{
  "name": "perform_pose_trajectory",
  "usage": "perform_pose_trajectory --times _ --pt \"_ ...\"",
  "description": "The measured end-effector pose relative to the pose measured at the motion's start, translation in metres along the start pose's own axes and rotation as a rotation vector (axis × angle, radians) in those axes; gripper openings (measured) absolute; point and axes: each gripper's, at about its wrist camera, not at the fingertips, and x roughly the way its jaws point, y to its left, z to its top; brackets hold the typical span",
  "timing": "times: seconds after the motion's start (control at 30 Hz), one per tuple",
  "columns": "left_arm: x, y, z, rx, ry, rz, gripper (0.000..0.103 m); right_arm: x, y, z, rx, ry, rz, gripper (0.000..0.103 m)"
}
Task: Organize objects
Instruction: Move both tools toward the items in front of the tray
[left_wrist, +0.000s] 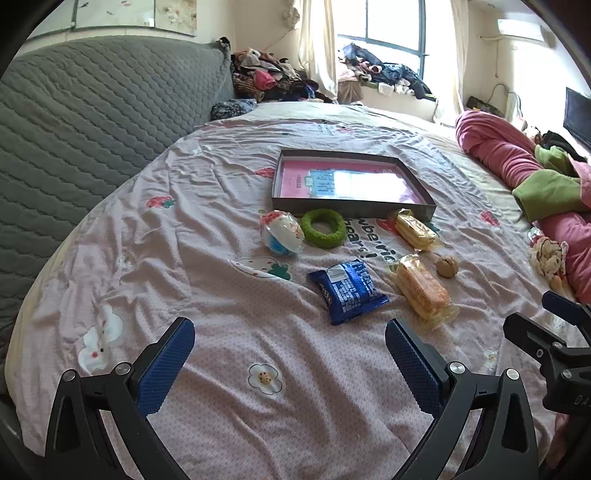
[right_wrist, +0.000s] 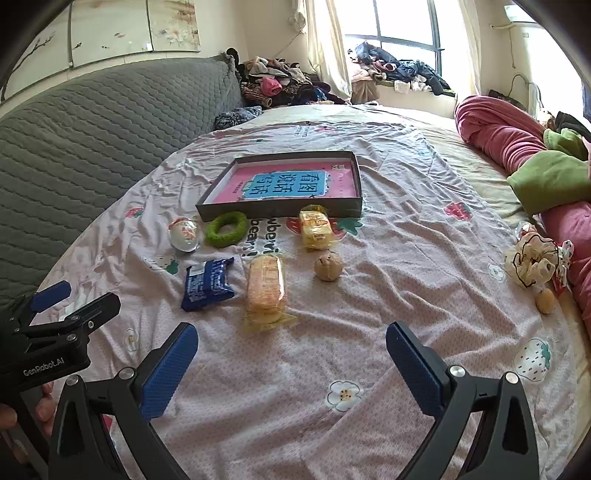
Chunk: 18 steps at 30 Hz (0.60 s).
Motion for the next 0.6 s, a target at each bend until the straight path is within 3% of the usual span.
perform_pose_trajectory --times 0.6 --pt "-0.018 0.019 0.006 -0.036 -0.016 -0.019 0.103 -0.016 0.025 0.010 -0.035 -0.022 0.007 0.103"
